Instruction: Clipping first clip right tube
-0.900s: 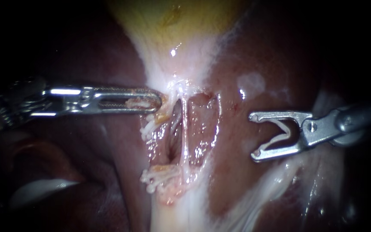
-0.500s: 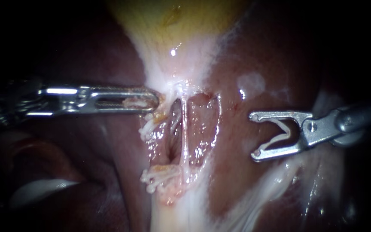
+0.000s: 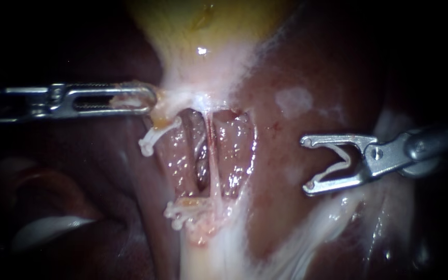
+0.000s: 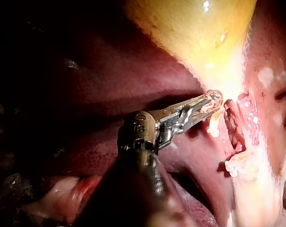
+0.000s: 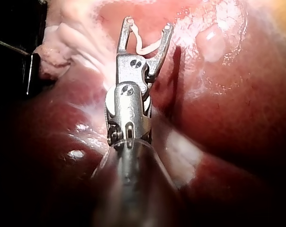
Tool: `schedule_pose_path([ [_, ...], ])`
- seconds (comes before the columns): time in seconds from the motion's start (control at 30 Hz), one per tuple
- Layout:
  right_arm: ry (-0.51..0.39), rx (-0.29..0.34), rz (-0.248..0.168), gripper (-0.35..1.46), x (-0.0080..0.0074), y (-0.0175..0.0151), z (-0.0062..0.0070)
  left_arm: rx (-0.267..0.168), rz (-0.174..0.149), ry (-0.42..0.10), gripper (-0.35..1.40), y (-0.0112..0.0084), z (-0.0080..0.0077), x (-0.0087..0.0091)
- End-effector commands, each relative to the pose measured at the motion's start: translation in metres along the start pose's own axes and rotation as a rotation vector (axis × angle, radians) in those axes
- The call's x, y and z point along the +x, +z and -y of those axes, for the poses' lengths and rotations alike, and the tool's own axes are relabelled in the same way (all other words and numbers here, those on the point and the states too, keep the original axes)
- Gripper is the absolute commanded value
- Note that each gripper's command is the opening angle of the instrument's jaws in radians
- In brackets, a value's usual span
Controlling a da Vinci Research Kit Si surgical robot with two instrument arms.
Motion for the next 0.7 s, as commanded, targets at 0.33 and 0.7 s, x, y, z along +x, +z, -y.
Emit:
schedule_pose_path([
  [0.33, 0.001, -0.017, 0.004, 0.50, 0.0004, 0.0025, 0.0000, -0.001, 0.001, 0.001, -0.35, 0.0000, 0.0001, 0.0001],
  [0.7, 0.133, -0.022, -0.001, 0.49, 0.0003, 0.0081, 0.0000, -0.003, 0.002, 0.000, -0.35, -0.0001, 0.0006, 0.0001],
])
